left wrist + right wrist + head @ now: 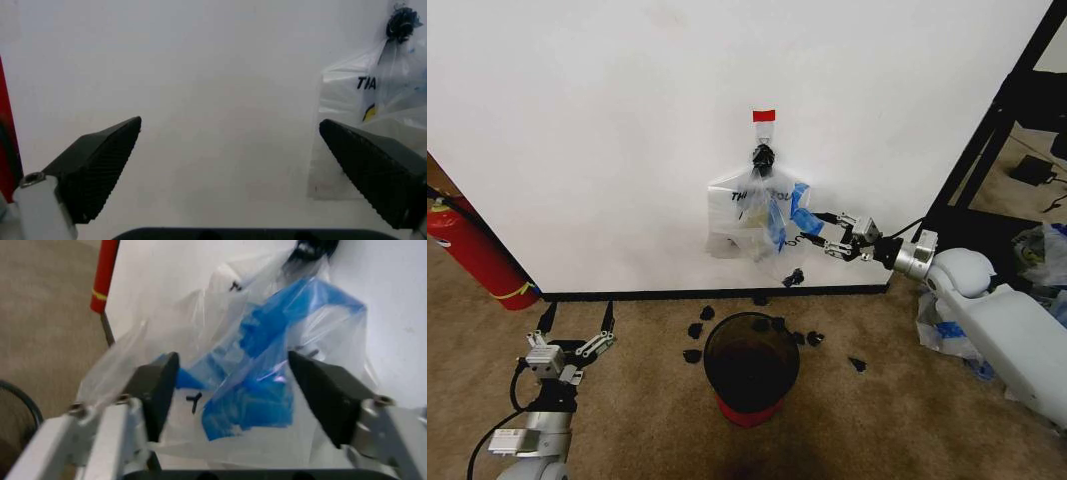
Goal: Pick up the garbage bag from the wall and place it over the trash bin.
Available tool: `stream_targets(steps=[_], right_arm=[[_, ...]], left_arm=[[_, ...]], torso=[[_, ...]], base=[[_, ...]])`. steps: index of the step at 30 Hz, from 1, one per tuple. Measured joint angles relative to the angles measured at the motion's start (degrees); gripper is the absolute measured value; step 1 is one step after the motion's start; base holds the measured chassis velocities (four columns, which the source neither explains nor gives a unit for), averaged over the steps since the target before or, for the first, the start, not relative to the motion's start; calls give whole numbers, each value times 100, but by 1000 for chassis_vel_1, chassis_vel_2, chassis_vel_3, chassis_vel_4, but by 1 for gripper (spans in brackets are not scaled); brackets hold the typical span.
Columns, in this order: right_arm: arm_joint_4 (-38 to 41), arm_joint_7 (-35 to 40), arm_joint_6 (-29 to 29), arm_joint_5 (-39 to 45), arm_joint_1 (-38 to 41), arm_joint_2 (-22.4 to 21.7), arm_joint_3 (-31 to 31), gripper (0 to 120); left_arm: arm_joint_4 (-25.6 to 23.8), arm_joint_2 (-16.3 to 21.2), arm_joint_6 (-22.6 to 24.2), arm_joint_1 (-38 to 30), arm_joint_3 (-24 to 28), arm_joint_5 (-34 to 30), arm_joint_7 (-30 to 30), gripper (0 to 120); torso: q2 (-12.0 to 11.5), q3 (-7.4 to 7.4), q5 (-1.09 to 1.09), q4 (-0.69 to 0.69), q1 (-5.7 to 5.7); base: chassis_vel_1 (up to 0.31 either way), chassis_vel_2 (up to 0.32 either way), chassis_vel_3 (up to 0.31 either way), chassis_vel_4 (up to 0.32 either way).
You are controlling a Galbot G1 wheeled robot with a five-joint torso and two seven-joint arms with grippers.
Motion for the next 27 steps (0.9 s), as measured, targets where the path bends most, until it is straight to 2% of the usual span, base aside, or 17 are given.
stream_targets(steps=[2,7,8,11,15,16,23,24,27], right_arm=[[-15,0,14,-52,1,9,0,68],[-113,-2,92,-282,4,82,-2,90],[-118,-2,94,-285,8,90,-3,88],[-133,-2,96,-286,28,99,-5,80],[-174,-2,99,-284,76,97,-15,62],[-174,-2,99,-284,76,97,-15,62],[-166,23,102,-244,66,50,10,32],[-166,23,102,-244,66,50,10,32],[-165,28,101,-238,29,42,35,20]], left_arm=[[5,0,0,-5,0,0,0,100],[30,1,0,-19,6,-1,0,100],[34,3,0,-22,7,-1,-1,100],[42,8,0,-30,7,-1,-2,100],[47,12,4,-44,8,3,-3,100],[47,12,4,-44,8,3,-3,100],[52,27,28,-77,20,11,-6,100],[52,27,28,-77,20,11,-6,100],[52,40,45,-87,25,13,-6,100]], torso=[[0,0,0,0,0],[0,0,0,0,0],[0,0,0,0,0],[0,0,0,1,0],[0,0,0,0,0],[0,0,0,0,0],[0,0,0,0,0],[0,0,0,0,0],[0,0,1,0,0]], base=[[0,0,0,0],[0,0,0,0],[0,0,0,0],[0,0,0,0],[0,0,0,0],[0,0,0,0],[0,0,0,0],[0,0,0,0],[0,0,0,0]])
